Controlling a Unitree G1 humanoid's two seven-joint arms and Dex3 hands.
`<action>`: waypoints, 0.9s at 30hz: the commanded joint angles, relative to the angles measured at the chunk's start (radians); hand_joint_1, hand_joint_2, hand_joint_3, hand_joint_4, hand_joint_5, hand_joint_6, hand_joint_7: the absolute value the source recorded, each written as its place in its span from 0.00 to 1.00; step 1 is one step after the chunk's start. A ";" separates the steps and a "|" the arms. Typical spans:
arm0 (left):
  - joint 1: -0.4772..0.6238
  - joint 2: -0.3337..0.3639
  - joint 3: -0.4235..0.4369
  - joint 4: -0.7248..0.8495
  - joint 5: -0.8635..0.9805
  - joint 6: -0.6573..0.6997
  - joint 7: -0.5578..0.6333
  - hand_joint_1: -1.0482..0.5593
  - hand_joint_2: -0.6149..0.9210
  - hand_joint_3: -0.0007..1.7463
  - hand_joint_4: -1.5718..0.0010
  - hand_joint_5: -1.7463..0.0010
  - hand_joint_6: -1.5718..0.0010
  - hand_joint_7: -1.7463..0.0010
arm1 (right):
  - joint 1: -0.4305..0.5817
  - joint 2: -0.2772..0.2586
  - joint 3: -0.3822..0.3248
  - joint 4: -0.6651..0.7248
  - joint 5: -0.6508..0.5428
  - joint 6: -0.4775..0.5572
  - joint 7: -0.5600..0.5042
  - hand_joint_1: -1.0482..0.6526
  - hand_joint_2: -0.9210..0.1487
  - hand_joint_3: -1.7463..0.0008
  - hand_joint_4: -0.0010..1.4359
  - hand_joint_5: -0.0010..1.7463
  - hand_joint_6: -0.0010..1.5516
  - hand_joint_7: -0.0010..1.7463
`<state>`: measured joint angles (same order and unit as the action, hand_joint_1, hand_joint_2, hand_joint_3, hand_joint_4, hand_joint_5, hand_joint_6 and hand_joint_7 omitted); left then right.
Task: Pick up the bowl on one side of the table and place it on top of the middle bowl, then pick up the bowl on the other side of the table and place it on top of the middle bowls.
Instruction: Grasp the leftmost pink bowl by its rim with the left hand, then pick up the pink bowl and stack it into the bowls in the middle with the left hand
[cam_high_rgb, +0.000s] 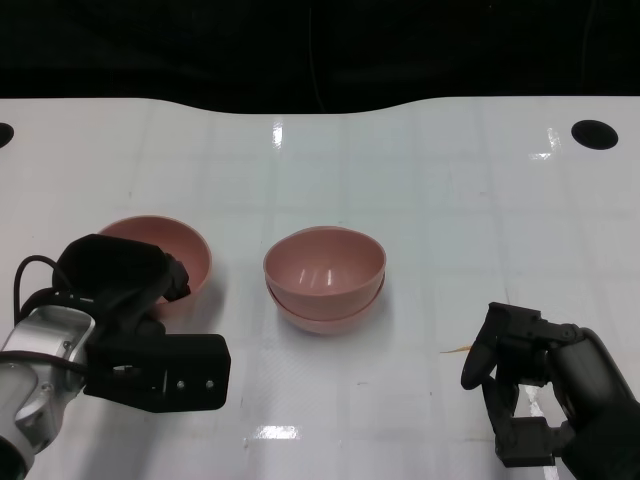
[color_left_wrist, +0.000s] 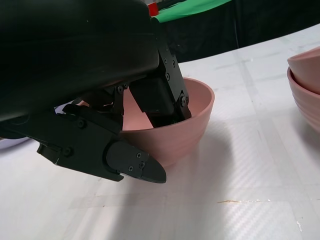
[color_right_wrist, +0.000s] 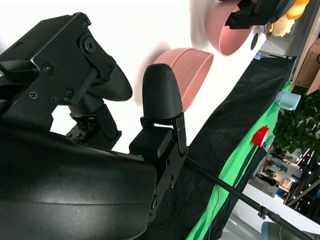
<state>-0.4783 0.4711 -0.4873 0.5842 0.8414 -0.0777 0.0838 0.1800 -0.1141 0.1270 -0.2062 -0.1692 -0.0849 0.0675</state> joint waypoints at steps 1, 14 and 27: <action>0.013 0.008 0.015 0.006 -0.015 0.010 0.002 0.53 1.00 0.09 0.50 0.00 0.45 0.38 | 0.000 -0.001 -0.002 -0.003 0.003 0.000 0.000 0.62 0.55 0.13 0.67 1.00 0.49 0.91; 0.036 0.017 0.057 -0.058 -0.050 0.007 0.008 0.53 1.00 0.13 0.53 0.00 0.56 0.24 | 0.004 -0.004 -0.002 -0.007 -0.004 -0.001 -0.002 0.62 0.55 0.13 0.67 1.00 0.49 0.90; 0.063 0.035 0.110 -0.125 -0.076 -0.018 0.012 0.53 1.00 0.16 0.53 0.00 0.62 0.05 | 0.004 -0.005 -0.005 -0.004 0.002 -0.004 0.001 0.61 0.55 0.13 0.67 1.00 0.49 0.91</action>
<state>-0.4296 0.4794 -0.3932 0.4794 0.7736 -0.0960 0.0924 0.1801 -0.1141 0.1270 -0.2063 -0.1701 -0.0854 0.0675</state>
